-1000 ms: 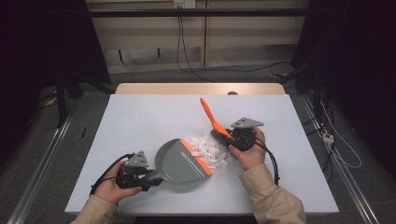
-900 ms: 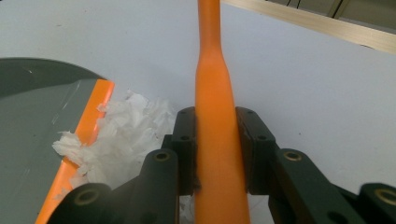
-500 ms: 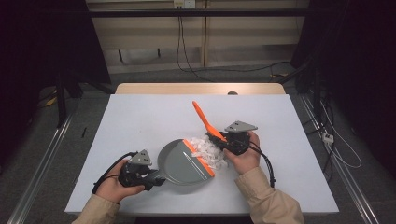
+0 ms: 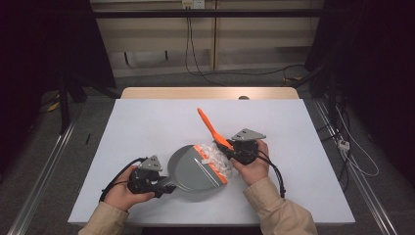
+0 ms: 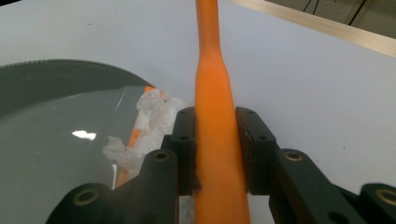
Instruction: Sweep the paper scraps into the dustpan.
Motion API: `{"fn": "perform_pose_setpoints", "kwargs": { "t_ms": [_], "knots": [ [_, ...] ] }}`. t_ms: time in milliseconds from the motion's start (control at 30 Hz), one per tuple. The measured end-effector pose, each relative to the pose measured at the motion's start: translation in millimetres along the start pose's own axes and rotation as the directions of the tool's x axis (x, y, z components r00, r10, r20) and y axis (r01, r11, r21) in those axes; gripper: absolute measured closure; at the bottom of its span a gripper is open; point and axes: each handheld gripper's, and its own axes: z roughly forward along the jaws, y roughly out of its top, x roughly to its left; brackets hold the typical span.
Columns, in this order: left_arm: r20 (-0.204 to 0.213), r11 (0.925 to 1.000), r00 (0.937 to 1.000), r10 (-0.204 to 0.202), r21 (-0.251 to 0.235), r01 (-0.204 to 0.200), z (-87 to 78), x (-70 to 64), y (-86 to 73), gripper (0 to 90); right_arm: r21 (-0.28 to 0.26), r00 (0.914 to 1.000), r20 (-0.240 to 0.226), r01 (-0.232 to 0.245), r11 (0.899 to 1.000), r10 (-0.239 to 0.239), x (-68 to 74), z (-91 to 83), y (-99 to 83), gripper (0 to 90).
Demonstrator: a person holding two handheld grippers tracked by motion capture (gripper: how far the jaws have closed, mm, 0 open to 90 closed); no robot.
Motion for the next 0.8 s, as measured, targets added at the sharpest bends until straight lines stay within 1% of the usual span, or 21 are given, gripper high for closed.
{"fn": "perform_pose_setpoints", "kwargs": {
  "t_ms": [33, 133, 167, 233, 267, 333, 367, 433, 467, 500, 533, 567, 600, 633, 667, 700, 733, 767, 800],
  "knots": [
    [0.0, 1.0, 1.0, -0.004, -0.002, 0.004, 0.9, -0.3, 0.6, 62.0, 0.001, 1.0, -0.004, 0.0, 1.0, 0.0, 0.4, 0.1, 0.0, 71.3],
    [0.004, 0.9999, 1.0, 0.005, 0.009, -0.005, 2.5, -0.2, 1.6, 62.0, -0.004, 0.9998, -0.018, -0.006, 1.0, 0.006, 1.5, 0.2, 0.1, 71.4],
    [0.003, 1.0, 1.0, -0.007, 0.002, 0.007, 3.6, -0.9, 1.8, 62.0, -0.007, 0.9996, -0.027, -0.01, 1.0, 0.01, 2.0, 0.4, 0.0, 71.4],
    [-0.001, 0.9999, 1.0, 0.007, 0.013, -0.007, 4.7, -0.2, 2.3, 62.0, -0.008, 0.9994, -0.034, -0.009, 1.0, 0.009, 4.0, 0.7, 0.2, 71.4],
    [-0.004, 1.0, 1.0, -0.001, 0.006, 0.001, 5.8, -1.0, 2.4, 62.0, -0.011, 0.9992, -0.04, -0.008, 1.0, 0.008, 4.8, 1.1, 0.3, 71.5],
    [-0.004, 0.9999, 1.0, 0.006, 0.008, -0.006, 7.8, -0.8, 2.9, 61.9, -0.017, 0.9977, -0.065, -0.018, 1.0, 0.017, 6.9, 1.8, 0.6, 71.6],
    [-0.007, 1.0, 1.0, 0.003, 0.007, -0.003, 8.9, -1.3, 3.3, 62.0, -0.018, 0.9965, -0.08, -0.025, 1.0, 0.024, 8.4, 2.3, 0.9, 71.6],
    [-0.005, 0.9998, 0.9999, 0.014, 0.012, -0.014, 10.5, -1.1, 4.1, 61.9, -0.023, 0.9961, -0.087, -0.017, 1.0, 0.015, 12.2, 3.1, 2.0, 71.7],
    [-0.002, 1.0, 1.0, 0.002, 0.009, -0.002, 11.5, -2.0, 4.2, 61.9, -0.026, 0.9955, -0.093, -0.018, 1.0, 0.016, 14.3, 3.3, 2.7, 71.7],
    [0.003, 1.0, 1.0, 0.003, 0.004, -0.003, 12.8, -2.1, 4.6, 61.8, -0.029, 0.9952, -0.097, -0.011, 1.0, 0.008, 16.4, 3.4, 3.5, 71.7],
    [-0.004, 0.9999, 0.9999, 0.013, 0.009, -0.013, 13.2, -2.0, 5.1, 61.7, -0.034, 0.9953, -0.097, -0.001, 0.999, -0.003, 18.6, 3.2, 4.5, 71.7],
    [-0.005, 0.9999, 0.9999, 0.013, 0.007, -0.013, 13.9, -1.9, 5.4, 61.7, -0.039, 0.9949, -0.101, 0.004, 0.999, -0.008, 20.3, 2.7, 5.6, 71.7],
    [-0.005, 1.0, 1.0, 0.003, -0.006, -0.003, 15.3, -2.3, 5.7, 61.8, -0.044, 0.9932, -0.116, 0.002, 0.999, -0.008, 21.5, 2.5, 6.8, 71.7],
    [-0.003, 1.0, 1.0, 0.007, -0.006, -0.007, 16.2, -2.0, 6.1, 61.8, -0.048, 0.992, -0.126, 0.0, 0.999, -0.006, 22.7, 2.0, 7.8, 71.8],
    [-0.006, 0.9999, 0.9999, 0.012, -0.01, -0.012, 17.0, -1.6, 6.5, 61.8, -0.051, 0.9919, -0.127, 0.002, 0.999, -0.008, 24.0, 1.5, 8.8, 71.8],
    [-0.004, 0.9999, 1.0, 0.003, -0.017, -0.003, 18.5, -2.2, 6.8, 61.8, -0.052, 0.9915, -0.13, 0.004, 0.999, -0.01, 24.8, 1.2, 9.6, 71.8],
    [-0.008, 0.9998, 0.9999, 0.013, -0.016, -0.013, 19.6, -1.8, 7.3, 61.8, -0.058, 0.991, -0.133, 0.004, 0.998, -0.011, 25.3, 0.9, 10.0, 71.8],
    [-0.008, 0.9996, 0.9999, 0.009, -0.025, -0.01, 21.9, -2.6, 7.6, 61.7, -0.06, 0.9904, -0.138, 0.005, 0.998, -0.013, 25.7, 0.8, 10.4, 71.8],
    [-0.014, 0.9996, 0.9998, 0.016, -0.021, -0.017, 23.3, -3.0, 8.2, 61.7, -0.061, 0.99, -0.141, 0.002, 0.998, -0.011, 26.1, 0.7, 10.8, 71.8]
  ]
}}
